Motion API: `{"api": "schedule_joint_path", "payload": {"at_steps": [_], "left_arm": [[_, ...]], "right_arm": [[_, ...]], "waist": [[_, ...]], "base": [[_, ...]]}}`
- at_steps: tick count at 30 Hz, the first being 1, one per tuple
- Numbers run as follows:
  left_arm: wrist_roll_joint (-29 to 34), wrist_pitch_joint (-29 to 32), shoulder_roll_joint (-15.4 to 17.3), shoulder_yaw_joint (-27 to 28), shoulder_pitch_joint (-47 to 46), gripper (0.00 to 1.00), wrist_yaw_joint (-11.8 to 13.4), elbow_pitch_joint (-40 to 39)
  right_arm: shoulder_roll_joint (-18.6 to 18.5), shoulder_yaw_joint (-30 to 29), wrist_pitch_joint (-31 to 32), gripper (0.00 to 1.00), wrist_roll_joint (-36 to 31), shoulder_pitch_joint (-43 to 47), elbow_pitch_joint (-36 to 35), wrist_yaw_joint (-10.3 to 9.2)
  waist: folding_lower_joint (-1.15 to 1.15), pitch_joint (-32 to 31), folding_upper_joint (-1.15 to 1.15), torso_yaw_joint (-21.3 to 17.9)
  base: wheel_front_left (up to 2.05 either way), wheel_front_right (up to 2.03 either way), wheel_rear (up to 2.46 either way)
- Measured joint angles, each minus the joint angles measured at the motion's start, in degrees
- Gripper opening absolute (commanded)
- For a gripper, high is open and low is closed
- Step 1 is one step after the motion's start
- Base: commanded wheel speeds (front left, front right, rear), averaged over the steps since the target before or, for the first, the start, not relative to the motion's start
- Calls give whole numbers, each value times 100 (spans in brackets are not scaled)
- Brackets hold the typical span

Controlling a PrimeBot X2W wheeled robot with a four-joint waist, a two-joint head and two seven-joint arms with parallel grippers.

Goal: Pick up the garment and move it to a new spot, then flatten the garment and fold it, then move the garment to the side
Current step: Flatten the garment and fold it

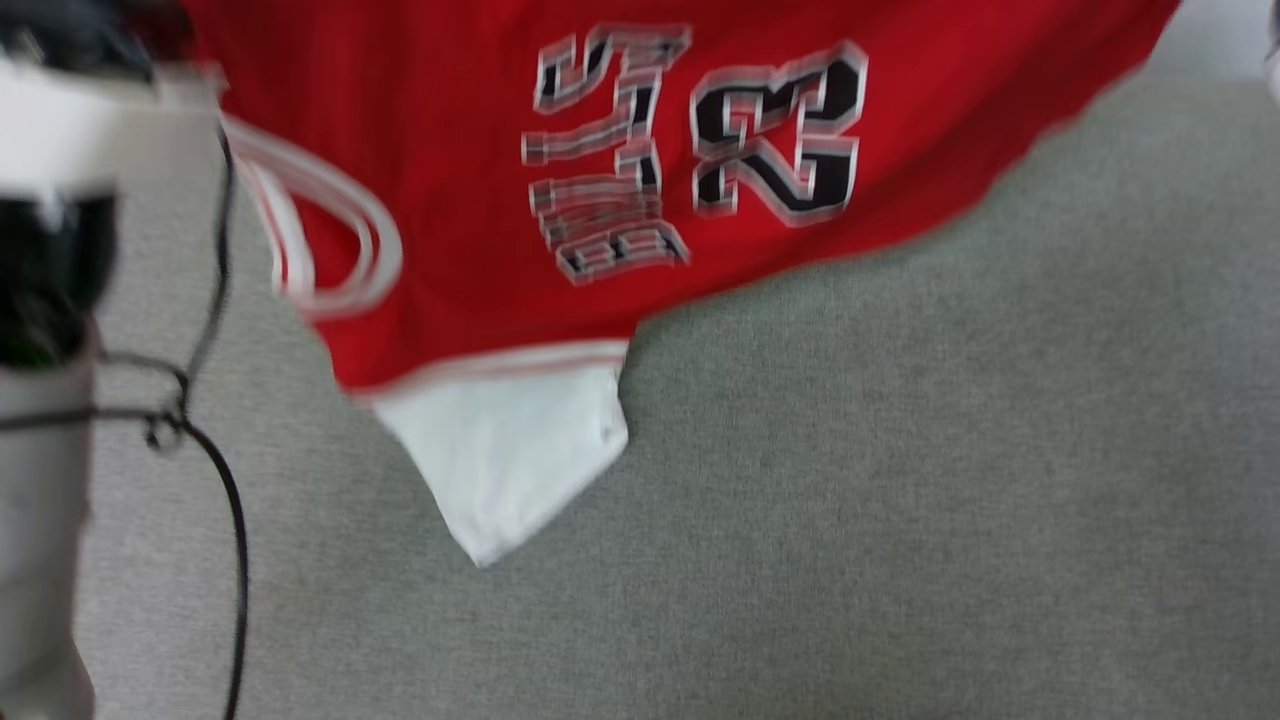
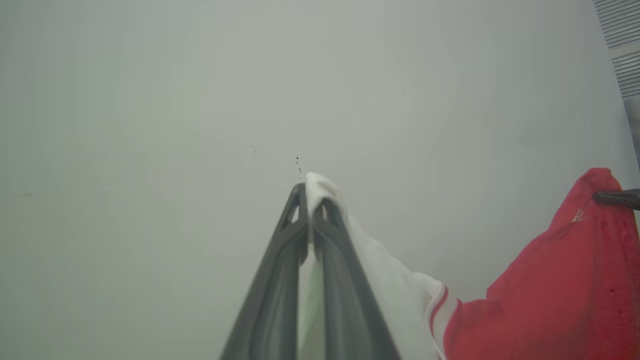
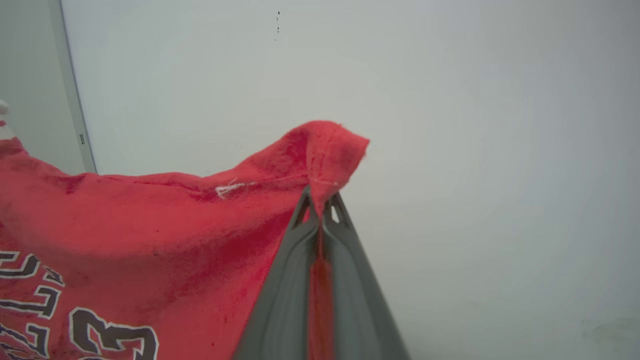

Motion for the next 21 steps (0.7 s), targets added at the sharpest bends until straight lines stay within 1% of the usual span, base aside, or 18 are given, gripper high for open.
{"api": "schedule_joint_path", "payload": {"at_steps": [5, 10, 14, 21], "left_arm": [[-25, 105, 78, -81, -1419, 0, -193, 646], [-29, -1, 204, -199, -2913, 0, -347, 1455], [-19, -85, 275, -402, -3966, 0, -397, 2019], [3, -283, 320, -714, -5438, 0, -426, 2865]], "right_arm": [[225, -332, 263, 0, -364, -957, 58, 0], [448, -485, 360, 0, -755, -2114, 460, 0], [616, -548, 223, 0, -1059, -2959, 882, 0], [608, -575, -201, 0, -1413, -4329, 1711, 0]], "waist": [[0, 516, 0, -56], [1, 1092, 0, -102], [1, 1517, 0, -152], [1, 2062, 0, -216]], "base": [[0, 0, 0], [0, 0, 0], [0, 0, 0], [0, 0, 0]]}}
